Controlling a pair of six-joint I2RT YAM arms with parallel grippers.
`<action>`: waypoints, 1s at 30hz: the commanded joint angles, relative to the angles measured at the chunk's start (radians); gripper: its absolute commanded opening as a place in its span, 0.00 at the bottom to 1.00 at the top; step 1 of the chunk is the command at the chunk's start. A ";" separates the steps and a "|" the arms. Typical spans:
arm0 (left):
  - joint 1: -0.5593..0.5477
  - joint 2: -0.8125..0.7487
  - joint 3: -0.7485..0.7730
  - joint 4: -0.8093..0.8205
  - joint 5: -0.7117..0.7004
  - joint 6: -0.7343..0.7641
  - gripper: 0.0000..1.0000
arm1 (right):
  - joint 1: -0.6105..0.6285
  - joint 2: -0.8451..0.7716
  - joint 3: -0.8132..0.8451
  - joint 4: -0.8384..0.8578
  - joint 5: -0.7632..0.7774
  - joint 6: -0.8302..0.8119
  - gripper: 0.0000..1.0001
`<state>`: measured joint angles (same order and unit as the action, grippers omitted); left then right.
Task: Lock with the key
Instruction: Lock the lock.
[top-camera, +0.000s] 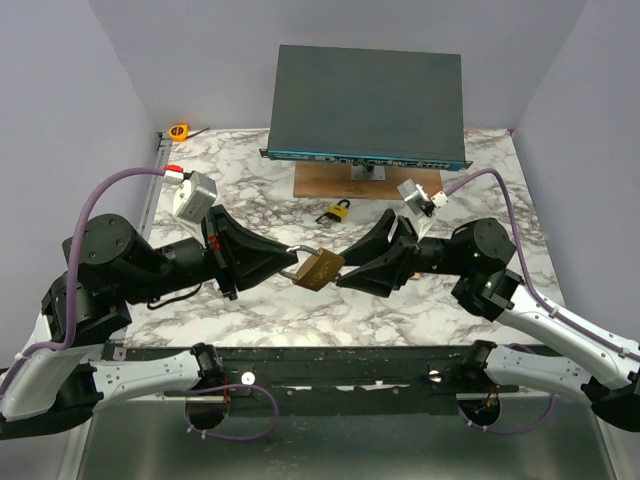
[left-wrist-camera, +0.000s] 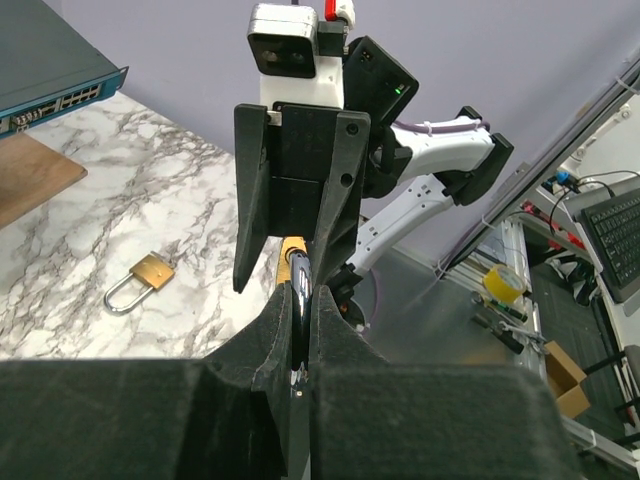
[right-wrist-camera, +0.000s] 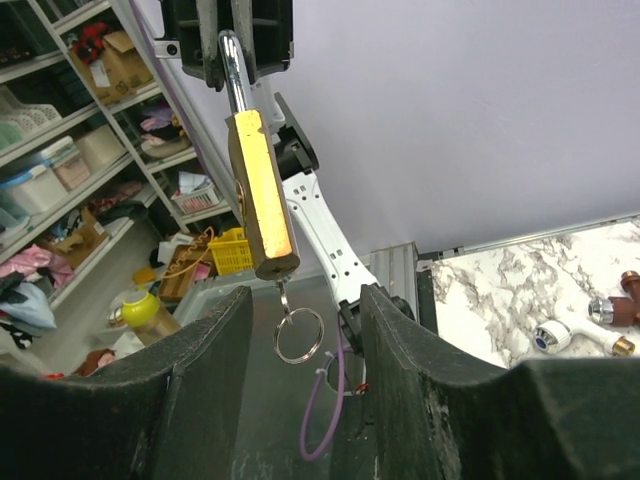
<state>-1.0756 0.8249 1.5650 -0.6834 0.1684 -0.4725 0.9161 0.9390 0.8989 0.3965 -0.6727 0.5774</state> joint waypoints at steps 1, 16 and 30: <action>-0.004 -0.004 0.033 0.124 0.007 -0.015 0.00 | 0.000 0.006 0.026 0.046 -0.036 0.013 0.47; -0.003 0.007 0.033 0.132 0.003 -0.014 0.00 | 0.000 0.015 0.005 0.048 -0.072 0.021 0.33; -0.001 0.009 0.038 0.144 -0.026 -0.014 0.00 | 0.000 0.024 0.000 0.023 -0.080 0.005 0.10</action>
<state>-1.0756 0.8509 1.5650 -0.6777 0.1673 -0.4717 0.9154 0.9558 0.8986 0.4175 -0.7250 0.5930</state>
